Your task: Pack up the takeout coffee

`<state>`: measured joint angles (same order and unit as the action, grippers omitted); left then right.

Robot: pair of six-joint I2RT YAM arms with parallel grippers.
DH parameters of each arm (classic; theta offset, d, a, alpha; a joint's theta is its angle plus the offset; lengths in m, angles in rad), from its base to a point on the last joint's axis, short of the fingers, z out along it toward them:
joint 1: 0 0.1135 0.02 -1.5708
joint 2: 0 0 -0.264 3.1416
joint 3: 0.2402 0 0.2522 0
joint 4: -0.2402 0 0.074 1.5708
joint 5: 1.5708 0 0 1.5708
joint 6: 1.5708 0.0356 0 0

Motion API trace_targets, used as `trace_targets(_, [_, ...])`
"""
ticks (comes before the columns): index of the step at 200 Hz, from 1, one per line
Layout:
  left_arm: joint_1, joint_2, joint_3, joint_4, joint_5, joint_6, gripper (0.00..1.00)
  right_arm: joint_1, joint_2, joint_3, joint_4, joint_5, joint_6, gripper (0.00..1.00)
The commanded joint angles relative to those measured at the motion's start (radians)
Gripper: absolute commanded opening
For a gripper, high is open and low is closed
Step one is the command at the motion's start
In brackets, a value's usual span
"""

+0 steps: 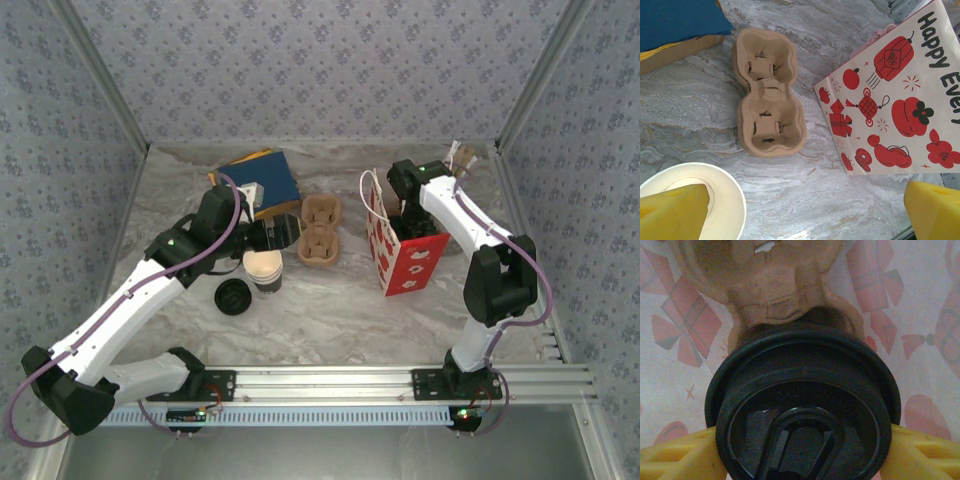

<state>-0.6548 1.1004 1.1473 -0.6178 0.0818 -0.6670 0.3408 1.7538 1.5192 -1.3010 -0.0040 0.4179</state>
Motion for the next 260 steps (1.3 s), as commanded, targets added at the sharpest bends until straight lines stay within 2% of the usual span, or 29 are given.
trace_targets(1, [-0.007, -0.008, 0.019, -0.003, -0.006, -0.005, 1.0, 0.004, 0.043, -0.018, -0.04, -0.021, 0.006, 0.74])
trace_targets(260, [-0.008, -0.01, 0.02, -0.001, -0.005, -0.009, 1.0, 0.009, 0.02, -0.008, -0.052, -0.011, 0.016, 0.8])
